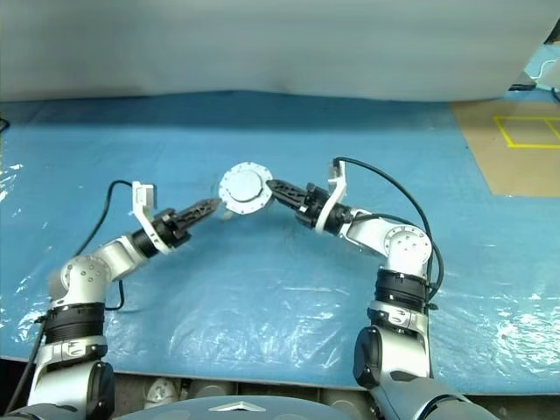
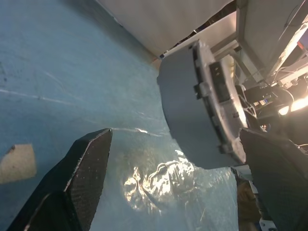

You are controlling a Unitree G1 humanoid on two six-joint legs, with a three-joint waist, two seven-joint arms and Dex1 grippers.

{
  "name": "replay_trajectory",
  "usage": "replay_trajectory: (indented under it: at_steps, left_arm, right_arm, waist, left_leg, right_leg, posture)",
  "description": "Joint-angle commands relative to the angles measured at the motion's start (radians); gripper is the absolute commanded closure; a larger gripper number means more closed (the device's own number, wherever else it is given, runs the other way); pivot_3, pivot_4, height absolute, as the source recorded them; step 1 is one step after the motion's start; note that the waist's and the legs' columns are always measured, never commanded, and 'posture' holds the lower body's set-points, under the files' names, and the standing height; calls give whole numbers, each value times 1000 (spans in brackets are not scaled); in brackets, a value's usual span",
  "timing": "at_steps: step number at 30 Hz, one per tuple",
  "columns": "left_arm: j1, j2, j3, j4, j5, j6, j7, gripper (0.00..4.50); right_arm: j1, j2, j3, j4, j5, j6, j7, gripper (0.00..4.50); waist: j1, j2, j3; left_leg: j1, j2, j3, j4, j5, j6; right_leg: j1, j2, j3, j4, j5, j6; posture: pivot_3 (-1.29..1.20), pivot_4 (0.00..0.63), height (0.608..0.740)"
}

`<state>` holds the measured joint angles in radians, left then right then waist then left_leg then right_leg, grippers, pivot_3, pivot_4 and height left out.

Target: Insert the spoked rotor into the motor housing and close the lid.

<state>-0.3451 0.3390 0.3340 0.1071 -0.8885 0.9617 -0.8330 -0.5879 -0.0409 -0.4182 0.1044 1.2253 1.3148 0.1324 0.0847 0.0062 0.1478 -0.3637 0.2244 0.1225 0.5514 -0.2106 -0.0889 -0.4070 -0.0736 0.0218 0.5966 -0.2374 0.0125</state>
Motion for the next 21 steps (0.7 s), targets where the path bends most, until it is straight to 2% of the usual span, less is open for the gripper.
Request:
replay_trajectory:
  at_steps: [1, 7, 15, 21]
  left_arm:
    - [-30, -48, -7, -41, -48, 6, 43, 41]
    - [-90, -133, 17, -59, -131, 20, 115, 41]
    - [-119, -225, 4, -69, -210, 55, 189, 41]
    - [-125, -278, -20, -36, -213, 60, 246, 41]
  right_arm:
    - [-37, 6, 8, -34, 89, 14, 7, 3352]
    - [-36, -10, 22, -41, 113, 27, -9, 3352]
    - [-31, -27, 36, -45, 146, 24, -38, 3352]
    - [-27, -37, 45, -42, 158, 11, -55, 3352]
  waist:
    - [2, 0, 0]
    - [9, -3, 2]
    - [10, -4, 2]
    - [11, -5, 3]
  left_leg:
    - [0, 0, 0, 1, 0, 0]
    - [-1, 0, 0, 11, 0, 0]
    - [-2, 0, 0, 12, 0, 0]
    - [-3, 0, -1, 12, 0, 0]
  right_leg:
    - [0, 0, 0, 1, 0, 0]
    - [-2, -1, 2, 10, 0, 0]
    - [-2, -1, 3, 10, 1, 1]
    - [-2, -1, 3, 10, 1, 1]
  posture:
    - [0, 150, 740]
    - [0, 150, 740]
    - [0, 150, 740]
    - [0, 150, 740]
